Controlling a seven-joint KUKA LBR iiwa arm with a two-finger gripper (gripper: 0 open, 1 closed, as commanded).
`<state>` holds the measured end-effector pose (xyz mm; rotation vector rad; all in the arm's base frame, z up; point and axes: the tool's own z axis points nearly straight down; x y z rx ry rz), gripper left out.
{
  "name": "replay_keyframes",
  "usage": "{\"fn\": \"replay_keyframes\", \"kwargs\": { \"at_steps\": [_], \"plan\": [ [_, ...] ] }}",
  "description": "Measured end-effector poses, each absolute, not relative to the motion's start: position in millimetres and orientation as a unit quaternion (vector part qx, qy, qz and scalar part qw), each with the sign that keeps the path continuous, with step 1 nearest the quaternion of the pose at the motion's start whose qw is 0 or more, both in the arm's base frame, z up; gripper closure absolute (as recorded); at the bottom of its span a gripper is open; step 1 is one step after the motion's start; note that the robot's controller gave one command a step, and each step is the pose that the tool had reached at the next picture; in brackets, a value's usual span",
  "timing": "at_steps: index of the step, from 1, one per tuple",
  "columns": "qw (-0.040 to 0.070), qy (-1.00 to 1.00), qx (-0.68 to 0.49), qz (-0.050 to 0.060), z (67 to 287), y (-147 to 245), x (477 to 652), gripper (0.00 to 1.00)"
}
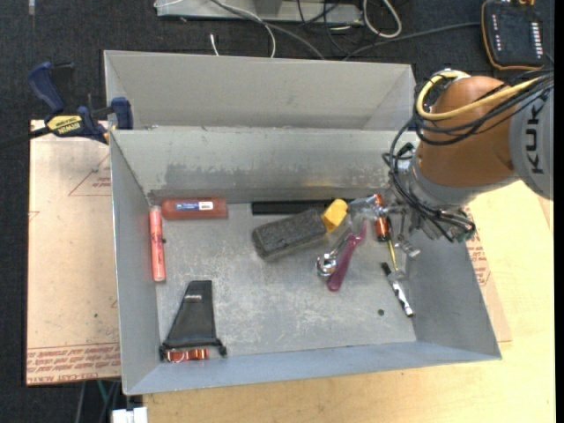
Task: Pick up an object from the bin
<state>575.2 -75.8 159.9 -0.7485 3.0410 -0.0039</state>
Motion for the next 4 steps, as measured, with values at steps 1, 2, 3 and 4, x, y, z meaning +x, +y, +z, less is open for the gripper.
{"fn": "replay_keyframes", "kwargs": {
  "at_steps": [1,2,3,4],
  "plan": [
    [0.000,0.911,-0.411,0.001,135,-62,587.0,0.00],
    [0.005,0.899,-0.438,-0.002,70,-62,595.1,0.00],
    [0.007,0.803,-0.596,-0.004,70,-63,605.1,1.00],
    [0.007,0.803,-0.595,-0.003,71,-63,605.1,1.00]
  ]
}}
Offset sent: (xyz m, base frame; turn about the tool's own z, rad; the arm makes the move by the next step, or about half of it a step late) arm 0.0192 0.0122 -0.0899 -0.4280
